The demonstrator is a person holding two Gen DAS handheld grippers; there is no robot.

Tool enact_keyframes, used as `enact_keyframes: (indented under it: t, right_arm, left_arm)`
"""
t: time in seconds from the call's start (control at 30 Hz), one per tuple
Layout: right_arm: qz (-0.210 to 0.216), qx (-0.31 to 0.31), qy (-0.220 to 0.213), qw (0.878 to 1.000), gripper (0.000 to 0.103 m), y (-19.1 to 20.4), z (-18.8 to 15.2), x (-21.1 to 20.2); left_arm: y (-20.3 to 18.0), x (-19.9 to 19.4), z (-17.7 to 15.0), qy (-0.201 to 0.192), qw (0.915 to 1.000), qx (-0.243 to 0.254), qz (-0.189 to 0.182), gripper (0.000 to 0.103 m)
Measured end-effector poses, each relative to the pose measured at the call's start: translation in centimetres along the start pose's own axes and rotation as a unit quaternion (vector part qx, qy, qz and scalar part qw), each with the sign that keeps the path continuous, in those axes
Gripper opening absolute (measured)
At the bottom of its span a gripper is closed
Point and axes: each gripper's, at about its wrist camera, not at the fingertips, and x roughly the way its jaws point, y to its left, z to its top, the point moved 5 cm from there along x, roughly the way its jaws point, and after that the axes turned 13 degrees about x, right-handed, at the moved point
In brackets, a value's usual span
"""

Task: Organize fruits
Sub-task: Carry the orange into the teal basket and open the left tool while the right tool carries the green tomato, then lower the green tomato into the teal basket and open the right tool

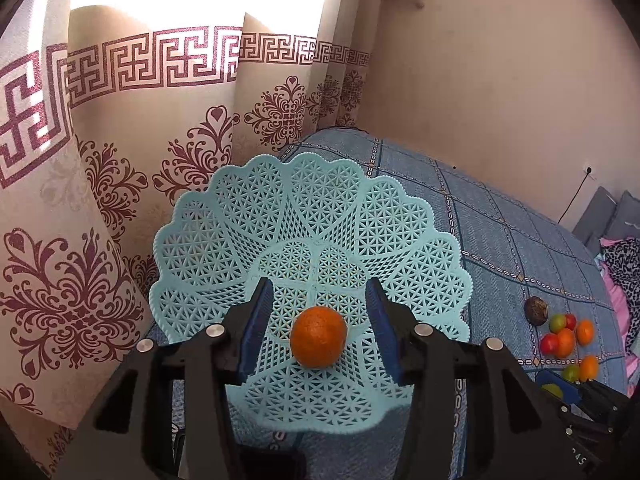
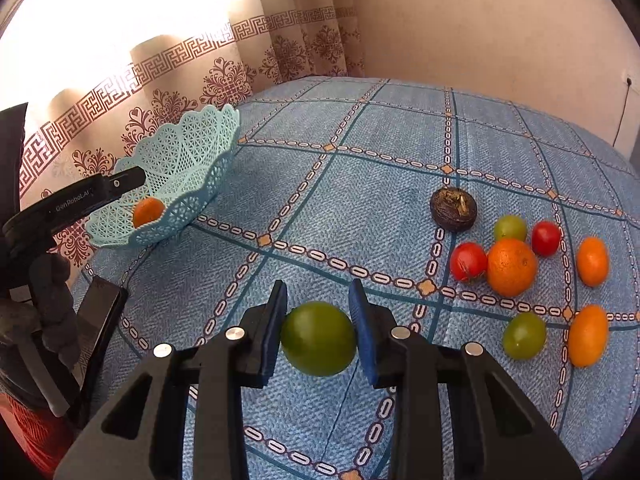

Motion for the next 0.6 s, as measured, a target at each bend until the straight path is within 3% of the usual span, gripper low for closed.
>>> enact_keyframes:
  t: [0.03,0.2,0.47,0.6]
  right_arm:
    - [0.005,-0.002,-0.006,1.0,0.032,0.4,0.5,-0.3]
    - [0.043,-0.011,-0.027,0.999,0.032,3.9,3.7,-1.2]
    - [0.095,-0.036,-0.016,0.995,0.032,10.6,6.6,0.8]
    - [0.103,-0.04,0.003,0.994,0.033,12.3,6.9,3.1]
  left_arm:
    - [0.0,-0.1,0.0,-0.002,1.0,-0.001,0.001,0.065]
    - [0.6,-0.3,0.1,-0.007,0.9998,-0.019,0.003,0.074]
    - [2.4,-2.3,0.3,-0.044,0.9935,-0.038,0.098,0.079]
    - [3.5,-2.9,0.1,-0.051,0.9908,-0.059,0.111,0.08]
